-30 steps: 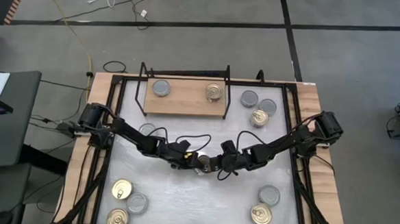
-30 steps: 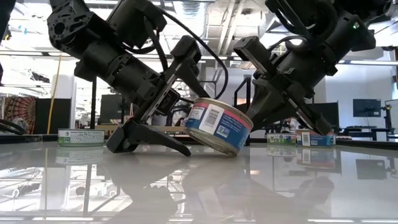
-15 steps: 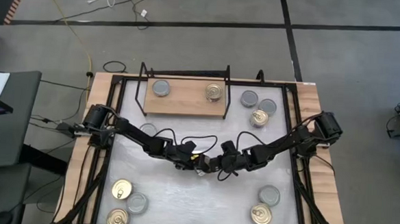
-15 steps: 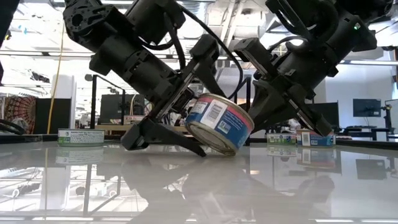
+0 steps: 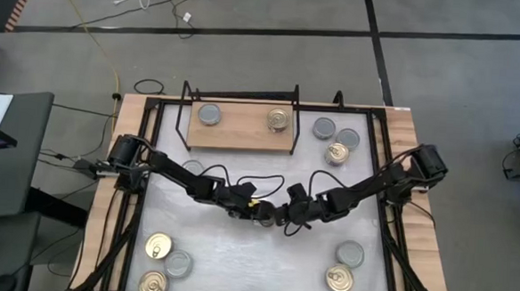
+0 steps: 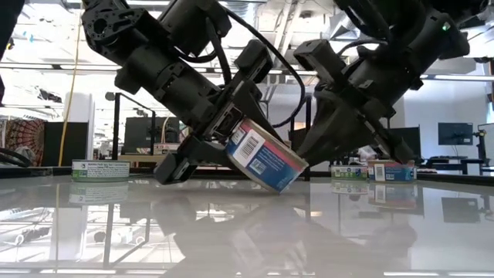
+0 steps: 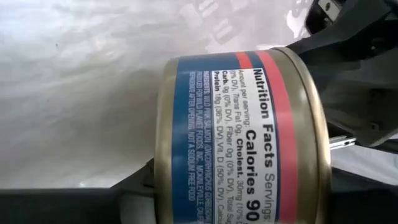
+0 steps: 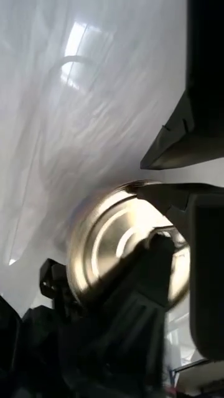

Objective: Stack canned seafood by type on shelf
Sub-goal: Stack the blue tuna can on top of the blue tuna can on the shelf

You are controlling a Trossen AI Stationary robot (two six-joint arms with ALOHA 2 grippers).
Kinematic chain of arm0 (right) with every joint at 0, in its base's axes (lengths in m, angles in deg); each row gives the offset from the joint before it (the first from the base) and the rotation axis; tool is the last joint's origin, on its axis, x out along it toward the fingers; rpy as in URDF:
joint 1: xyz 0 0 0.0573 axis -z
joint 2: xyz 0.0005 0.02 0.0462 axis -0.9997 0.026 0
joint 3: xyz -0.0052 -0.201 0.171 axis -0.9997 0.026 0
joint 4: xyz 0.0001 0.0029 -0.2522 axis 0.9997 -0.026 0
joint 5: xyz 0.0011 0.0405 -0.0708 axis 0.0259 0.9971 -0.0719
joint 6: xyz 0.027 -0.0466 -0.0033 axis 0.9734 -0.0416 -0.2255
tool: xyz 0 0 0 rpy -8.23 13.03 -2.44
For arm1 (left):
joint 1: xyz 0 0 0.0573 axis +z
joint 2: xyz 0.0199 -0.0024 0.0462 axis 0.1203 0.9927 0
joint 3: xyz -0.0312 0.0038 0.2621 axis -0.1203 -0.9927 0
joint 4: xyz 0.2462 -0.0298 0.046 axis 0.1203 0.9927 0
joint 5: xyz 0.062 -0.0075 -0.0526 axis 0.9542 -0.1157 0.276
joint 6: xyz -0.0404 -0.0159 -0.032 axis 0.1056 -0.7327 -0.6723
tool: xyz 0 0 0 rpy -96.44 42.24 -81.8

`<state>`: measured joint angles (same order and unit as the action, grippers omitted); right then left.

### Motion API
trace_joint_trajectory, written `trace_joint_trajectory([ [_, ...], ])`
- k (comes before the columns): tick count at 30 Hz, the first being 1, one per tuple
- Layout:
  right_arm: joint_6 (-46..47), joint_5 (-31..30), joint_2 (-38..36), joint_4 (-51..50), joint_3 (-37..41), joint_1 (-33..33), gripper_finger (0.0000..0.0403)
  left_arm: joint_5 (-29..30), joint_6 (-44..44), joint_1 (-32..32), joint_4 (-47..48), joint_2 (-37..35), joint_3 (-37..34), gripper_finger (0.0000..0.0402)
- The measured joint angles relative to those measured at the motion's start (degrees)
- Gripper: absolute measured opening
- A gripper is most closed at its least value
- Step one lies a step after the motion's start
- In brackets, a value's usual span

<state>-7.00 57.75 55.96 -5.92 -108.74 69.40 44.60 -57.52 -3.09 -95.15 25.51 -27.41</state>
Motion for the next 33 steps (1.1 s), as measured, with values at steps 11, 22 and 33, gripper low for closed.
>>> trace_joint_trajectory([
  [11,1.78,1.20,-8.86,-14.36,0.00,-0.72,0.0087,0.46,6.06,5.99,6.20,-8.06,-0.15,0.0169],
  [22,1.71,0.83,-6.76,-13.01,-0.11,-0.75,0.0087,0.40,15.86,22.38,12.23,-21.66,0.63,0.0169],
  [33,2.49,0.63,-5.99,-11.36,-0.11,4.35,0.0087,-14.42,31.15,38.78,24.79,-12.38,18.97,0.0169],
])
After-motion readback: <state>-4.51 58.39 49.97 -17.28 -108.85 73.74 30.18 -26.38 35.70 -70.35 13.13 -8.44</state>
